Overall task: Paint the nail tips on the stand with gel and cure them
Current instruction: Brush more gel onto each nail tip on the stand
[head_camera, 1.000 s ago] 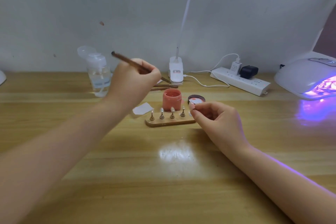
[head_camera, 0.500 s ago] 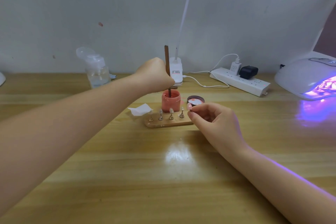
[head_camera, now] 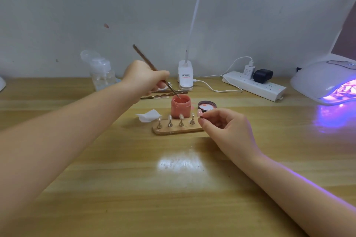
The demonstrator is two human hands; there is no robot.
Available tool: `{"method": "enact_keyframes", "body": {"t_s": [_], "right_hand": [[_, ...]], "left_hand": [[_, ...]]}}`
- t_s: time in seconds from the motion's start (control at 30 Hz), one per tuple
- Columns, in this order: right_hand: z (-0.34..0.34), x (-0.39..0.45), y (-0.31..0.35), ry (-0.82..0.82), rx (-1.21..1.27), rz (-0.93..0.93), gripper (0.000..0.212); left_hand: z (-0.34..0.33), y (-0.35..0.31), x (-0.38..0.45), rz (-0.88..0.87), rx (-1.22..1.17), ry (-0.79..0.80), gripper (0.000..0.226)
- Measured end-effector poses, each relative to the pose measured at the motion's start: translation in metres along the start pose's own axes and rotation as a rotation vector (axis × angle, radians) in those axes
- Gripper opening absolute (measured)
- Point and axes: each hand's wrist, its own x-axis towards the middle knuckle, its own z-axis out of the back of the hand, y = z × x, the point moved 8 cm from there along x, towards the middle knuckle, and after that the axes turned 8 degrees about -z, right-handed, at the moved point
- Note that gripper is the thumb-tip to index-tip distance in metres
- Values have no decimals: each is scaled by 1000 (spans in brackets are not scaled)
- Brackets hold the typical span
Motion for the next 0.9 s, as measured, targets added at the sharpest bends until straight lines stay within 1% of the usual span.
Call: {"method": "enact_keyframes", "body": {"t_s": [0.13, 0.27, 0.33, 0.4, 0.47, 0.57, 0.63, 0.7, 0.8, 0.9], "right_hand": [[-1, 0, 0, 8, -8, 1, 14], [-1, 0, 0, 9, -3, -2, 13], [-1, 0, 0, 12, -3, -4, 12], [-1, -1, 0, 19, 6, -6, 11], [-1, -1, 0, 25, 15, -10, 10], [-2, -1, 1, 33, 23, -12, 11], [-1, -1, 1, 35, 31, -10, 11], [-2, -1, 1, 38, 44, -12, 11], [-2, -1, 1, 36, 61, -15, 11], [-2, -1, 2, 43, 66, -8, 9]], "left_hand": [[7, 27, -5, 114, -91, -27, 22], [15, 45, -7, 184, -169, -80, 22], [18, 49, -10, 209, -290, -107, 19], [17, 46, -15, 208, -490, -106, 13], [15, 36, -25, 154, -642, -79, 8], [11, 18, -46, 37, -709, -10, 5], [7, 8, -65, -58, -673, 38, 6], [3, -1, -86, -188, -571, 56, 8], [-4, -10, -117, -346, -472, 40, 12], [-11, -16, -135, -445, -368, 33, 7]]}}
